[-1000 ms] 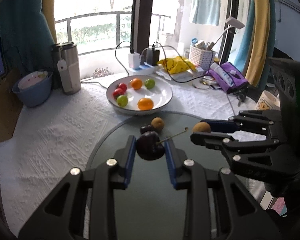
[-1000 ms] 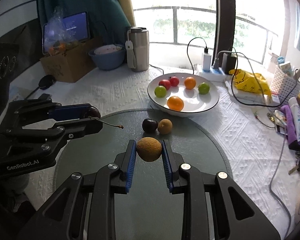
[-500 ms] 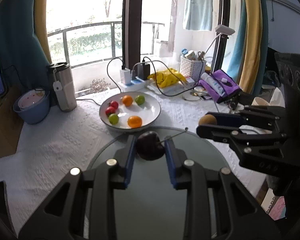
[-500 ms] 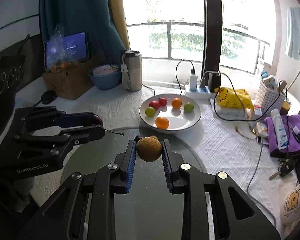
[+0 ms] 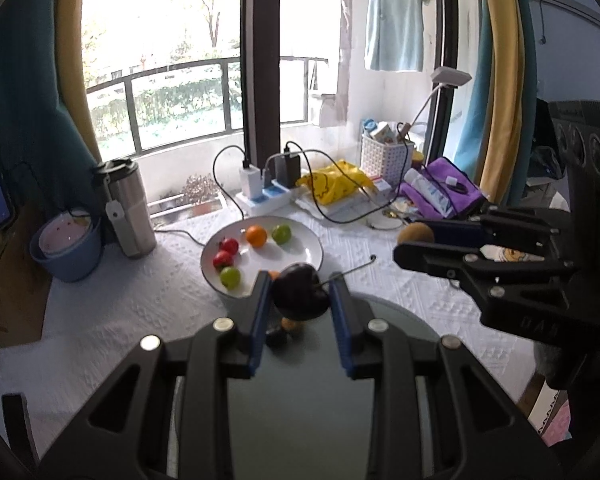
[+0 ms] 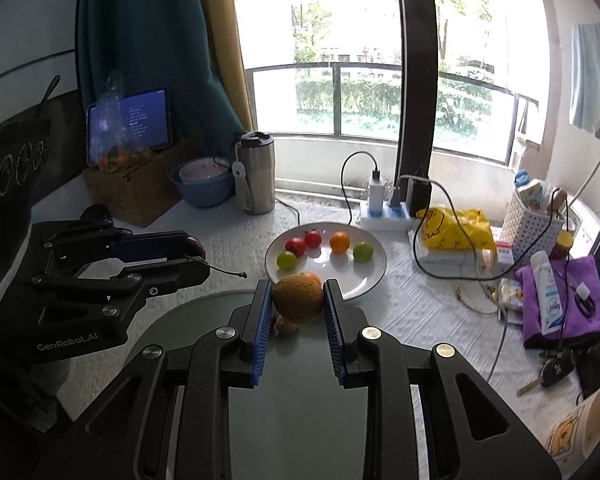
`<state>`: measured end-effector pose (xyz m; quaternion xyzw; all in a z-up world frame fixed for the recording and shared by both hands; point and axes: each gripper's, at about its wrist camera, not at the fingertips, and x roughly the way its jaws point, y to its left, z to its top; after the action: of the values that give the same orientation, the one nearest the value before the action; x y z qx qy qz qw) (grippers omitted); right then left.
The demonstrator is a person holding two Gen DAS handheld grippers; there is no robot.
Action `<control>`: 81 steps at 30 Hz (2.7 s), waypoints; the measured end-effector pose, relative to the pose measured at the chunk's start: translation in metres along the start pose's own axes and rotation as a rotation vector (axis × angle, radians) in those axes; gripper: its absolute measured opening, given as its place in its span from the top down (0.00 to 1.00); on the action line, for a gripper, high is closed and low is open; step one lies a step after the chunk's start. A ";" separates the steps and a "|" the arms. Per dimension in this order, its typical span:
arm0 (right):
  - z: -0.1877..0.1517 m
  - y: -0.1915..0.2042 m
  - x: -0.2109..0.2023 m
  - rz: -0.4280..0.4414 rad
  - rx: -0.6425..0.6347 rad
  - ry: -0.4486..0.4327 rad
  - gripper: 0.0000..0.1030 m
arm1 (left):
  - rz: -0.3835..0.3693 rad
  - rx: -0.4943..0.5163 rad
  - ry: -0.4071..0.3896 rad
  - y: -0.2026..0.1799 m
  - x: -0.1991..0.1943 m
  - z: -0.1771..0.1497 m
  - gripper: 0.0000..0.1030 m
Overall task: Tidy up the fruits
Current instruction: 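Carry the brown kiwi and dark plum over the white plate with both tools, then open both tools to release the kiwi and plum onto the plate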
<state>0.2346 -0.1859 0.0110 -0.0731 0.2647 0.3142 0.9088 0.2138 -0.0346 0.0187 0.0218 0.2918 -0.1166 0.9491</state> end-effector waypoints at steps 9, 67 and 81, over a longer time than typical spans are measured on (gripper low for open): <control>0.023 -0.020 0.012 -0.010 -0.007 -0.017 0.73 | 0.001 0.008 -0.007 0.008 0.018 0.023 0.71; -0.002 -0.091 0.225 0.077 0.091 0.267 0.73 | 0.010 -0.083 0.276 0.071 0.235 0.008 0.70; 0.006 -0.083 0.214 0.043 0.064 0.248 0.73 | 0.049 -0.085 0.255 0.067 0.214 0.019 0.69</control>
<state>0.4295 -0.1361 -0.0999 -0.0764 0.3864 0.3134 0.8641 0.4121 -0.0165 -0.0870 0.0035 0.4140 -0.0770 0.9070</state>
